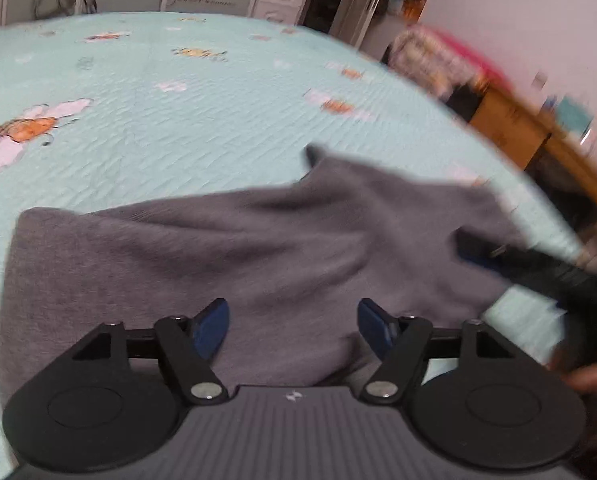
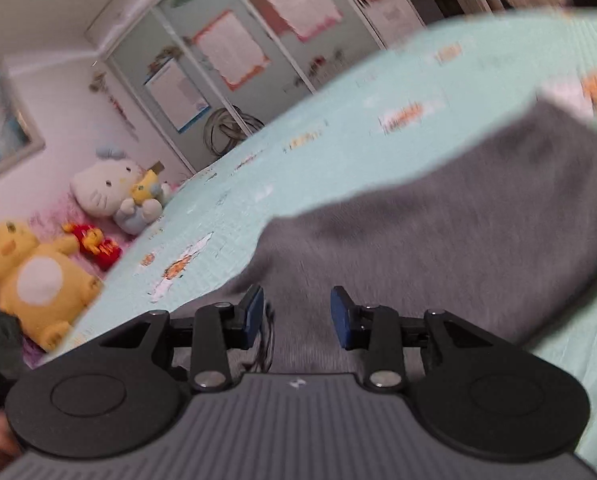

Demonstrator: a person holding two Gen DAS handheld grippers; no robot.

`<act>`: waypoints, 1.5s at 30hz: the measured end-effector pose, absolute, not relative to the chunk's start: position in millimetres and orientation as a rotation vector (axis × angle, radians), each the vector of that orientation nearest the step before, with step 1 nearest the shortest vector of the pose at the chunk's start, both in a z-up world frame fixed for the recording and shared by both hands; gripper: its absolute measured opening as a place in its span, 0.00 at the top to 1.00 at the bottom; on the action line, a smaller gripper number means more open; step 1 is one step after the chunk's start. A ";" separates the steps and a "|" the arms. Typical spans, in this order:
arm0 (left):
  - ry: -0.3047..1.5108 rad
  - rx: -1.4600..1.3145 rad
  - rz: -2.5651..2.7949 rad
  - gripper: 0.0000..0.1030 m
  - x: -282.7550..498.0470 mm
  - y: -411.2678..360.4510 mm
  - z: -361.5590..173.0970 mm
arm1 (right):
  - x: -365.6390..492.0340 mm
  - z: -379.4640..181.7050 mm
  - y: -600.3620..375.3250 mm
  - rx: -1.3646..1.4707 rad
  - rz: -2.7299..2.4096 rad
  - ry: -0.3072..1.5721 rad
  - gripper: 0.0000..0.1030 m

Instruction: Fold clothes

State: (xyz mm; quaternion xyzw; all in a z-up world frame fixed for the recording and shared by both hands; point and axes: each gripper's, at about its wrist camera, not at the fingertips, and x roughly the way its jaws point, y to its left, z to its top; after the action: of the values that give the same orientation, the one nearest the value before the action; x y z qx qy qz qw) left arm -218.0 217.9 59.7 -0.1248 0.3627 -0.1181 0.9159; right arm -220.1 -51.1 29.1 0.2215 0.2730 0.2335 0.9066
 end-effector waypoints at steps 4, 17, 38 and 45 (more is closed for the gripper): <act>0.728 -0.170 -0.239 0.29 -211.6 203.8 57.9 | -206.3 39.7 -36.6 0.291 0.386 0.537 0.63; 0.778 -0.245 -0.232 0.32 -193.7 200.7 54.7 | -199.4 15.1 -61.1 0.419 0.408 0.519 0.59; 0.809 -0.353 -0.374 0.49 -175.5 167.6 62.1 | -244.2 12.8 -193.1 0.839 0.242 0.479 0.62; 0.940 -0.492 -0.331 0.57 -159.5 164.7 30.5 | -238.1 -20.6 -218.7 1.037 0.156 0.582 0.49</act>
State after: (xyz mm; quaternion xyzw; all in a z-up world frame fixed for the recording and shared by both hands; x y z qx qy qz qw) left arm -159.5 164.7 30.5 -0.2334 0.4463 -0.1573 0.8495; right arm -238.1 -218.7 -20.6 0.4878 0.2740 0.0732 0.8256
